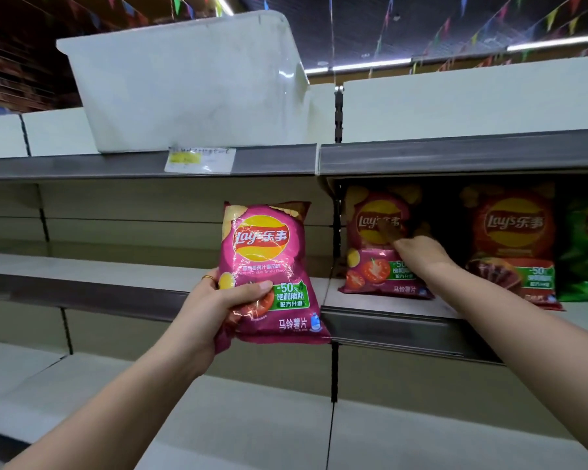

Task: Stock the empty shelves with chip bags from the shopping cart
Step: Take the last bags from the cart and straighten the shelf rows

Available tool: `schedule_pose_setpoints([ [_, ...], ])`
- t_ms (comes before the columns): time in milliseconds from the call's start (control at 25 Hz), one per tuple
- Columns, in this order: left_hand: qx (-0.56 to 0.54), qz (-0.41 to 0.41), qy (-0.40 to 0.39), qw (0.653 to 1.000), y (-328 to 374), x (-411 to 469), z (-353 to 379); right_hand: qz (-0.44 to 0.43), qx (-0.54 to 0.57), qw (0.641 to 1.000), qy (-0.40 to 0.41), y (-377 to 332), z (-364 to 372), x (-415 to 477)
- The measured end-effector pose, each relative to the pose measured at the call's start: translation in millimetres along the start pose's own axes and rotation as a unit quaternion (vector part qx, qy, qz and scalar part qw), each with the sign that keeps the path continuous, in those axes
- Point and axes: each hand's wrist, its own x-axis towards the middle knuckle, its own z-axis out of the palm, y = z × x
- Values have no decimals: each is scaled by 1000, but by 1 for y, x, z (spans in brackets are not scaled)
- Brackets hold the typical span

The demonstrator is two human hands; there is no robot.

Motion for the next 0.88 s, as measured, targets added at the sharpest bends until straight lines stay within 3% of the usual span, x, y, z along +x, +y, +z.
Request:
schedule_pose_setpoints([
  [80, -10, -4, 3, 1000, 3, 7, -7, -63, -170, 978, 102, -1, -2, -16],
  [160, -5, -12, 1, 1000, 6, 15, -12, -236, -278, 883, 296, 3, 9, -35],
  [200, -4, -18, -1, 1000, 7, 19, -14, -312, -270, 848, 333, 3, 20, -44],
  [240, -2, -25, -5, 1000, 8, 23, -14, -364, -254, 846, 295, 1, 30, -51],
  [280, 0, -30, -8, 1000, 9, 28, -13, -378, -219, 875, 206, -7, 37, -58],
  [360, 12, -33, -17, 999, 11, 38, -12, -305, -127, 944, 10, -30, 50, -73],
  [440, 18, -42, -32, 998, 13, 52, -9, -202, -21, 974, -95, -49, 61, -73],
  [520, 35, -60, -46, 997, 14, 68, -6, -115, 64, 982, -133, -64, 71, -60],
  [680, 79, -113, -68, 988, 18, 104, 8, -34, 190, 968, -163, -75, 82, -22],
  [800, 93, -106, -92, 986, 19, 132, 13, -25, 267, 952, -148, -79, 92, 8],
  [880, 118, -83, -76, 987, 15, 151, 13, -43, 238, 963, -115, -81, 104, 27],
])
